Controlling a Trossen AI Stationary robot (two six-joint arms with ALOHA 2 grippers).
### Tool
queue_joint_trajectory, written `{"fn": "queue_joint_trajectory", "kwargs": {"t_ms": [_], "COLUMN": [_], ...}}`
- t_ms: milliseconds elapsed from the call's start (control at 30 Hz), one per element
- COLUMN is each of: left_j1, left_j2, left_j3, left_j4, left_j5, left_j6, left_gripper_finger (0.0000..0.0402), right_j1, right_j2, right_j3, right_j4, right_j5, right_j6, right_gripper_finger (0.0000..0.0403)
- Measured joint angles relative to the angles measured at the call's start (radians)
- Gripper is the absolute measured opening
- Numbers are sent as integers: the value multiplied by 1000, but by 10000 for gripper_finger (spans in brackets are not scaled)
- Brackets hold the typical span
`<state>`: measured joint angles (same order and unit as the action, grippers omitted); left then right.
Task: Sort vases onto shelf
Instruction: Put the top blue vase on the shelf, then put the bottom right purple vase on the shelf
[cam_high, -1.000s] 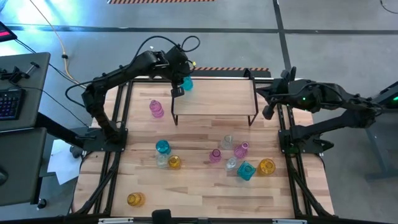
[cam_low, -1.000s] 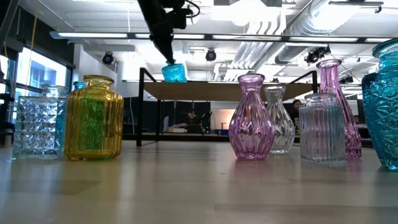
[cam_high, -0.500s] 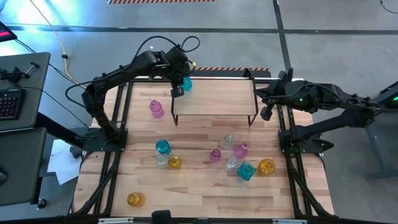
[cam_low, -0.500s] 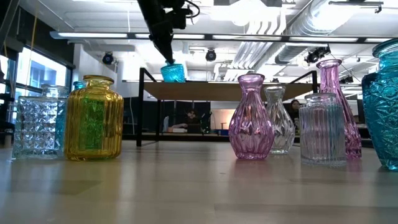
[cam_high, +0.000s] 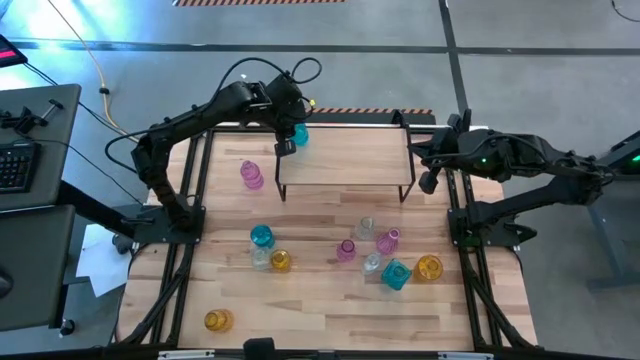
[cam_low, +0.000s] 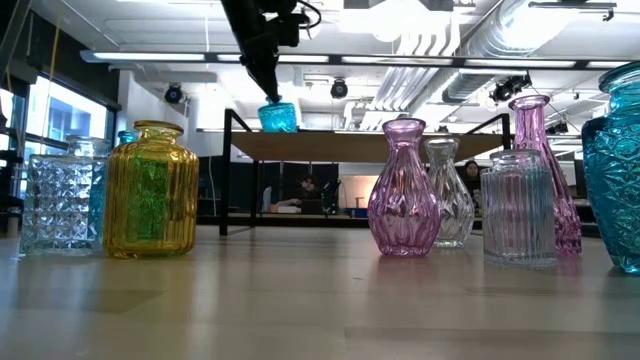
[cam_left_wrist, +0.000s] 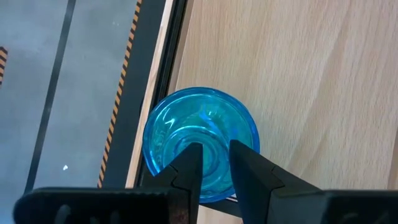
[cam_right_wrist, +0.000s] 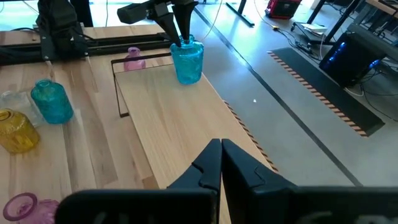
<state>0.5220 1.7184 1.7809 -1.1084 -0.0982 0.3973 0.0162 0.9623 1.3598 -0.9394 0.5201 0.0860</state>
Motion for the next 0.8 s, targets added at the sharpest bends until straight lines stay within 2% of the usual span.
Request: {"fn": "queue_joint_trajectory", "kwargs": {"t_ms": [600,800], "left_j1": [-20,-45], "left_j2": [-17,-86], "left_j3": [171,173], "left_j4": [-61,-162], "left_j5": [-19,61], "left_j6": [-4,-54], "left_gripper_finger": [72,72], "right_j1": [0,3], "right_j2": [0,9], "right_j3": [0,0], "right_j4": [-20,-76], "right_j5": [-2,-139], "right_j6": [0,-51], "right_gripper_finger": [0,0]}}
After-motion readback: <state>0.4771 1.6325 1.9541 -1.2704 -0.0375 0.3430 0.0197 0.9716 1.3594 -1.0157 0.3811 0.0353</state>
